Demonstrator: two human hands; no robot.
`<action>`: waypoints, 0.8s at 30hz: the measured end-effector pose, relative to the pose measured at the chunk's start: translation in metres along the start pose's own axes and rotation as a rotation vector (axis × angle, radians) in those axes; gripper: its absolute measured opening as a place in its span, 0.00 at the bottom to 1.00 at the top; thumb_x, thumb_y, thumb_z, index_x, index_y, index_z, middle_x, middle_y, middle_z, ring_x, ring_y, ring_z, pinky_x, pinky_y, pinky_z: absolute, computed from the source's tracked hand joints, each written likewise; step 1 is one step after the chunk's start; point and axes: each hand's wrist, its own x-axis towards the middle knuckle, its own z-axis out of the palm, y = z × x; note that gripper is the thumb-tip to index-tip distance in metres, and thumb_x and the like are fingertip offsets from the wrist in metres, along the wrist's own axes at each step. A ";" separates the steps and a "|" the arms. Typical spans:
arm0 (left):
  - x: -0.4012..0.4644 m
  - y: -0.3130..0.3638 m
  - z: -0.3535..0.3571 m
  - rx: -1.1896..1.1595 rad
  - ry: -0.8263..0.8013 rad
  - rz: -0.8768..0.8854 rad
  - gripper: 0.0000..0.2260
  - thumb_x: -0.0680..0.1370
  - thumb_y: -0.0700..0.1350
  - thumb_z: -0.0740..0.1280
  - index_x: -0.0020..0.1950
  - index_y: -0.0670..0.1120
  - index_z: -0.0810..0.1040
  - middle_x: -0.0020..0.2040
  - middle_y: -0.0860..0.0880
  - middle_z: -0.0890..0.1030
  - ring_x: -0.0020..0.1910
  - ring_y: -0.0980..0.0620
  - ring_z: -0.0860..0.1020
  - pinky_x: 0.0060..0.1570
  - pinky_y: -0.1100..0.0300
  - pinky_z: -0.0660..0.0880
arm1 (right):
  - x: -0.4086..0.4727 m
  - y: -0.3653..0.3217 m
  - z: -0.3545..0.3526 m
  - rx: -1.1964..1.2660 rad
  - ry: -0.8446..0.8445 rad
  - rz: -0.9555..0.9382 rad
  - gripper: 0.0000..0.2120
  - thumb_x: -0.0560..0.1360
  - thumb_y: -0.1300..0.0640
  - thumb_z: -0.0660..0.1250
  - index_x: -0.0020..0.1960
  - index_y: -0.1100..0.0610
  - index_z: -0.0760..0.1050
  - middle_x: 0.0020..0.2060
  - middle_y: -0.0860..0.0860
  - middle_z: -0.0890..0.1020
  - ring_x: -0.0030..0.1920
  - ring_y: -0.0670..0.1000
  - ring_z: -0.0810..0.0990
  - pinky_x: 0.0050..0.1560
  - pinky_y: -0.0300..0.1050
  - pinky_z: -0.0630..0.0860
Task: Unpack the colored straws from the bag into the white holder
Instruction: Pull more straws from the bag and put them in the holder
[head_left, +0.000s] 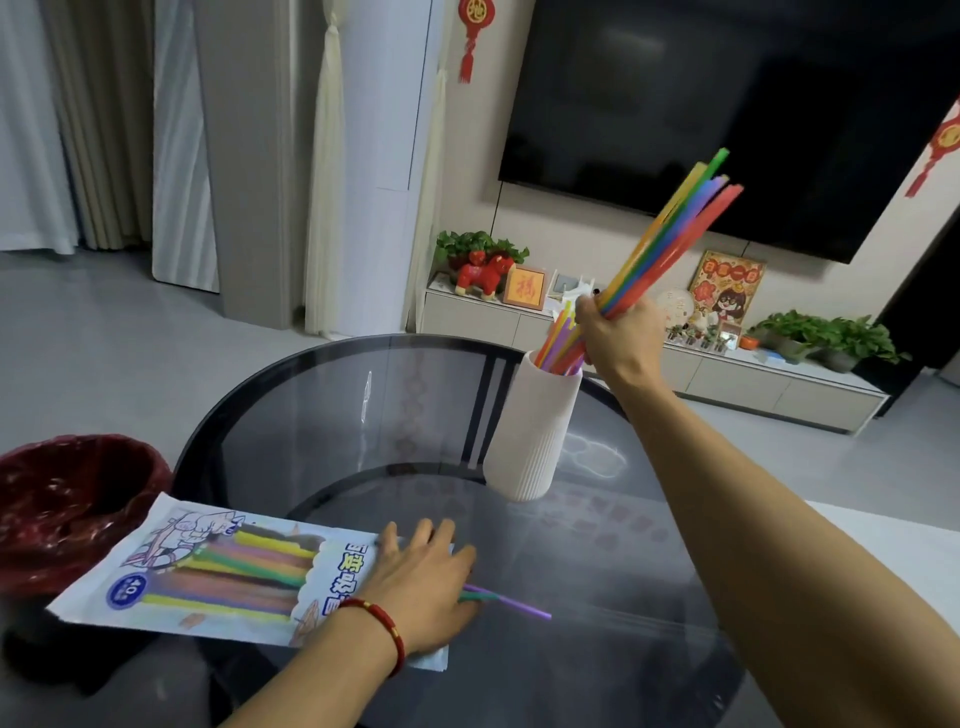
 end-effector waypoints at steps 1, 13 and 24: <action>0.000 0.000 0.000 -0.002 -0.004 -0.003 0.18 0.79 0.62 0.56 0.61 0.51 0.71 0.66 0.45 0.67 0.67 0.42 0.64 0.69 0.33 0.55 | 0.000 0.000 0.003 -0.036 -0.016 0.019 0.17 0.75 0.56 0.68 0.40 0.71 0.76 0.37 0.69 0.84 0.38 0.68 0.86 0.38 0.63 0.85; 0.003 -0.002 -0.002 -0.057 -0.062 -0.014 0.19 0.77 0.65 0.58 0.59 0.53 0.71 0.66 0.46 0.68 0.68 0.43 0.65 0.71 0.32 0.54 | 0.012 -0.006 -0.005 -0.153 -0.144 0.018 0.21 0.75 0.46 0.72 0.61 0.60 0.77 0.50 0.58 0.84 0.46 0.55 0.83 0.47 0.56 0.85; -0.014 -0.026 -0.019 -0.074 -0.209 0.087 0.57 0.59 0.75 0.68 0.79 0.59 0.41 0.79 0.51 0.51 0.79 0.47 0.45 0.71 0.30 0.34 | -0.017 0.011 -0.019 -0.259 -0.290 -0.364 0.23 0.88 0.50 0.54 0.80 0.58 0.63 0.77 0.60 0.71 0.74 0.58 0.71 0.72 0.53 0.66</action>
